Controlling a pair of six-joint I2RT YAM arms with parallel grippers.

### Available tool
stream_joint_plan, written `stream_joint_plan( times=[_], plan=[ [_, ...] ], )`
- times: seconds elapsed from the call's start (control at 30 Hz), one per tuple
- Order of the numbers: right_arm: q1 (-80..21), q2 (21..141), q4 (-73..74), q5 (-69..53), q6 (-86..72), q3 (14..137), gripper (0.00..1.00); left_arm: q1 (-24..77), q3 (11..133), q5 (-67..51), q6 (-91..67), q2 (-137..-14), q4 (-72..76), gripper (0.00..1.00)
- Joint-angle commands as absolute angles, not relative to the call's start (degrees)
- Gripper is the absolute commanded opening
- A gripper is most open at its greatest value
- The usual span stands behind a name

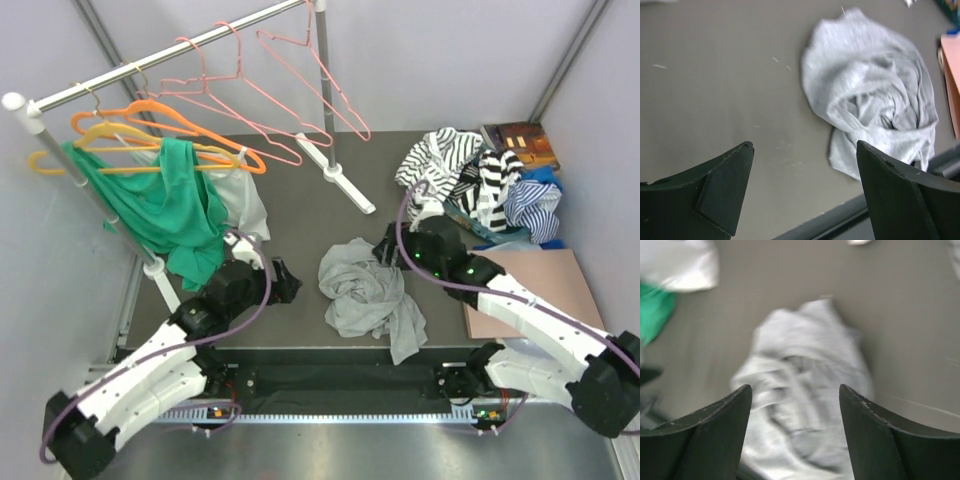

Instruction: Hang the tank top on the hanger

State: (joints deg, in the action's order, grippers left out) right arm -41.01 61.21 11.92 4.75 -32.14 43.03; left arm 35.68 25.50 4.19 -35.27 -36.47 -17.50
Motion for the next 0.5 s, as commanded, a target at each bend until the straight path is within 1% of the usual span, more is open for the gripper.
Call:
stream_joint_plan(
  times=[0.0, 0.13, 0.23, 0.33, 0.43, 0.47],
  plan=[
    [-31.8, 58.7, 13.4, 2.6, -31.9, 37.1, 0.68, 43.7, 24.9, 6.7, -40.1, -45.0, -1.2, 0.89],
    [-29.3, 60.3, 12.9, 2.1, -31.7, 34.5, 0.62, 48.5, 25.8, 7.7, -42.4, -56.9, 7.2, 0.88],
    [-29.2, 61.3, 11.2, 0.4, -32.2, 32.6, 0.60, 50.4, 28.9, 7.8, -42.6, -63.1, 8.1, 0.88],
    [-29.2, 62.2, 9.8, 0.3, -32.4, 30.9, 0.57, 50.7, 30.1, 7.3, -42.7, -66.2, 9.7, 0.88],
    [-29.1, 63.2, 7.8, -2.4, -32.3, 29.4, 0.49, 50.7, 29.6, 7.0, -43.2, -67.1, 11.6, 0.89],
    [-29.2, 63.5, 7.5, -3.5, -32.2, 29.2, 0.39, 50.7, 29.6, 7.1, -43.3, -67.2, 11.8, 0.90]
  ],
)
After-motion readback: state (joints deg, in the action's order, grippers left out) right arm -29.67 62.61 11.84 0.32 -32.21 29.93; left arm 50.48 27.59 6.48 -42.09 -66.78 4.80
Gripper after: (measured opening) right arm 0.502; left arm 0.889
